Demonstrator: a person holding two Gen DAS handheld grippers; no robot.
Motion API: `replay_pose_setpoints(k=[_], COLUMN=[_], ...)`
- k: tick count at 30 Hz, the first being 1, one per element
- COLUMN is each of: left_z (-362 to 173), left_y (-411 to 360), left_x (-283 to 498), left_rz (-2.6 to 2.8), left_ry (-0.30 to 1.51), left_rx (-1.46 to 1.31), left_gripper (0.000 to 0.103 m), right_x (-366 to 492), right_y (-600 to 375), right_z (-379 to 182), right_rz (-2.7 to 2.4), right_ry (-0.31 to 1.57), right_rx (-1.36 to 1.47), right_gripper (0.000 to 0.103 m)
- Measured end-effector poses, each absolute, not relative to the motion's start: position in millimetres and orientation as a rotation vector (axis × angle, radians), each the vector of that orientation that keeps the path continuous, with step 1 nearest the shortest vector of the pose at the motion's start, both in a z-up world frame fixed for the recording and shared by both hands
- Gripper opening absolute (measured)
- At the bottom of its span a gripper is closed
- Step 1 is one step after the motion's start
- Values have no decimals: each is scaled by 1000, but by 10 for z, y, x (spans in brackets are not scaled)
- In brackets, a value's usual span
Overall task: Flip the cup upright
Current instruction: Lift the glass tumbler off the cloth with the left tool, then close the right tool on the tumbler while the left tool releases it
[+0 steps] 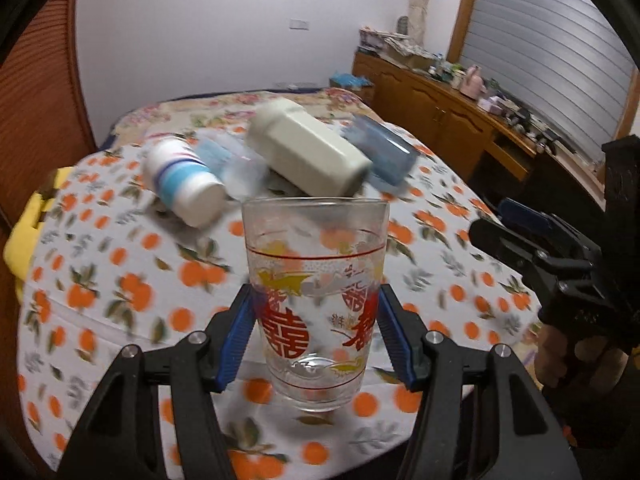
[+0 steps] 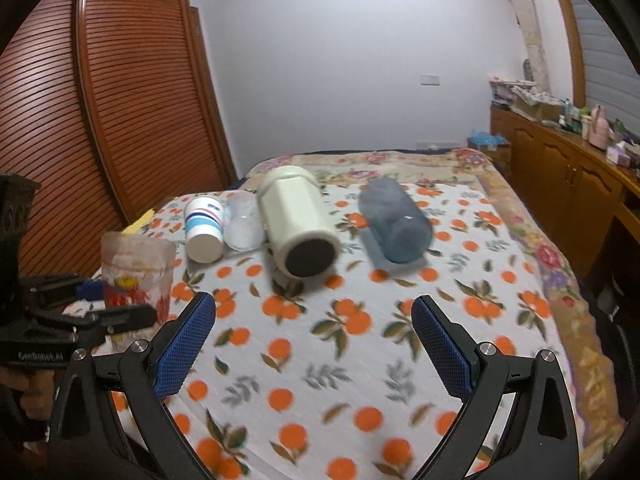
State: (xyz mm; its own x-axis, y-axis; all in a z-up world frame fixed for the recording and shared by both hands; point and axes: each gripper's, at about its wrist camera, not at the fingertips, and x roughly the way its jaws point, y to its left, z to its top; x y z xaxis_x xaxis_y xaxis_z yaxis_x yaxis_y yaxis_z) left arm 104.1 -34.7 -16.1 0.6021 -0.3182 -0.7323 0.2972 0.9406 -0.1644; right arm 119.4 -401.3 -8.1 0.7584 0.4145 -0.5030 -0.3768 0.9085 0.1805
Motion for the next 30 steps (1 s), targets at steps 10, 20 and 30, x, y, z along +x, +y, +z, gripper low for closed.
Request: replay_pose_setpoints(k=[10, 20, 30], left_z=[-327, -515, -343], left_y=[-662, -744, -631], left_x=[1225, 1427, 1317], left_rz=[-377, -352, -324], left_ry=[909, 942, 852], left_rx=[-27, -2, -3], left_gripper=[59, 60, 68], right_x=[1193, 1284, 1299], right_y=[-4185, -4175, -4133], right_z=[-166, -265, -286], right_rz=[401, 399, 401], right_ry=[577, 607, 626], right_rx=[81, 77, 77], right_gripper=[100, 100, 100])
